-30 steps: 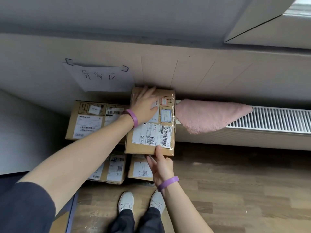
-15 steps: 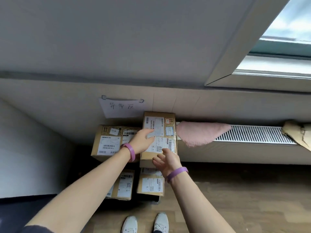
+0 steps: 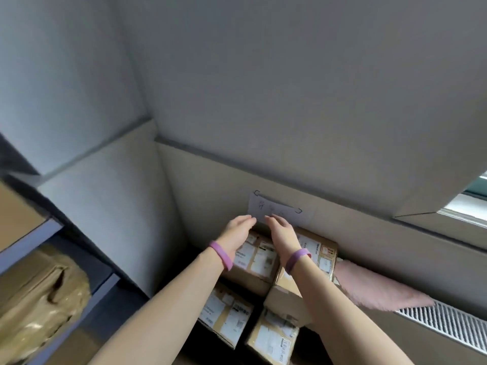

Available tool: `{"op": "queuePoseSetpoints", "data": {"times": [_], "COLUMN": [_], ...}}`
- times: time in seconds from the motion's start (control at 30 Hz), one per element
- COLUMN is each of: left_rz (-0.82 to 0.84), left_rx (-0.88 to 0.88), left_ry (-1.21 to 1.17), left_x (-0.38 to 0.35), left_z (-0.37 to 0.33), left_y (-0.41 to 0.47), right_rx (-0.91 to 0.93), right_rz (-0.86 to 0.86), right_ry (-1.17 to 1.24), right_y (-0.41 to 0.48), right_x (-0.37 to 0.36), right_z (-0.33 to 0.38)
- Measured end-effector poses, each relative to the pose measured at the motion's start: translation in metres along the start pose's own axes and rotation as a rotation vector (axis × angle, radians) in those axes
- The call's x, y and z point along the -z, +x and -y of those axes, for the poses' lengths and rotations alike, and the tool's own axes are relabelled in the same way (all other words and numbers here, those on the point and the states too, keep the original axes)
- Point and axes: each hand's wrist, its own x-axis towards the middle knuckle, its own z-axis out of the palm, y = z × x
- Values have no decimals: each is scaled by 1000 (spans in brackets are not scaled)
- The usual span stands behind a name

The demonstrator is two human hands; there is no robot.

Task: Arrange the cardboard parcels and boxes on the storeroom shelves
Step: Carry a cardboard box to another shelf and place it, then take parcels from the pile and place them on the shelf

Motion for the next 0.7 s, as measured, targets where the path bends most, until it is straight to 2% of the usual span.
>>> {"op": "queuePoseSetpoints", "data": {"times": [0.3,0.7], "left_rz": [-467,-1063], "left_rx": [-62,-36], "left_ry": [-88,-308], "left_x": [101,210], "left_z": [21,99], "left_y": [-128,-338], "right_rx": [219,379], "right_rz": [440,1047], "right_ry": [-278,-438], "right_y": [-70,-249], "right_x": [-104,-268], "right_z": [20,1]}}
